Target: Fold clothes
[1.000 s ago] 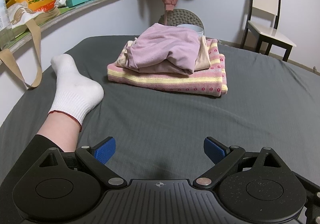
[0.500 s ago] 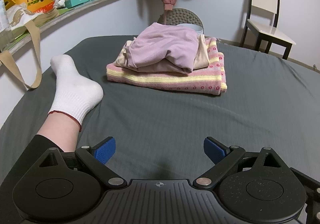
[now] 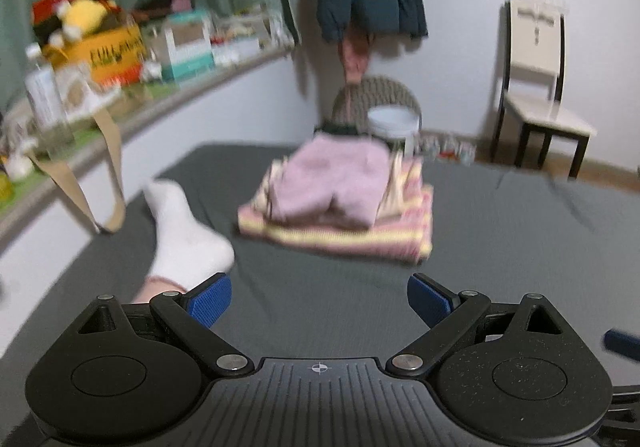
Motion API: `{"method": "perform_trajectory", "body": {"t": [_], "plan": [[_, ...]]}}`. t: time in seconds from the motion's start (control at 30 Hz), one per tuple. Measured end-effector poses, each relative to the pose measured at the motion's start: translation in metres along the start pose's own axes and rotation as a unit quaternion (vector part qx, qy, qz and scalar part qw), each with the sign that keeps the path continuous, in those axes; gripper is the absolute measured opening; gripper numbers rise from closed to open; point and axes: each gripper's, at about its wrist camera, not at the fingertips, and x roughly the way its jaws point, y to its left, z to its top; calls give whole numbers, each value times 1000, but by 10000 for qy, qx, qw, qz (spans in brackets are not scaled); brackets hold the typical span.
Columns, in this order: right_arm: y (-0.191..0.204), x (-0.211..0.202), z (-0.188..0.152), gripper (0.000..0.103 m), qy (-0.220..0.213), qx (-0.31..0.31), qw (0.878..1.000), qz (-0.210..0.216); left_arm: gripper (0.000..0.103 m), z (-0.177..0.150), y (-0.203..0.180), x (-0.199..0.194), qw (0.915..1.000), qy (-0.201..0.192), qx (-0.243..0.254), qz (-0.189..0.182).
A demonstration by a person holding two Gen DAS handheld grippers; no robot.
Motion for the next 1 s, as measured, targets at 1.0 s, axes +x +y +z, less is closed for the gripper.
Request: {"method": "perform_trajectory", "body": {"t": [1.0], "plan": [[-43,-111,-4,103,-1400,-555,9805,1266,95,21,224,-439,9656,-1415,-1046,1913]]}}
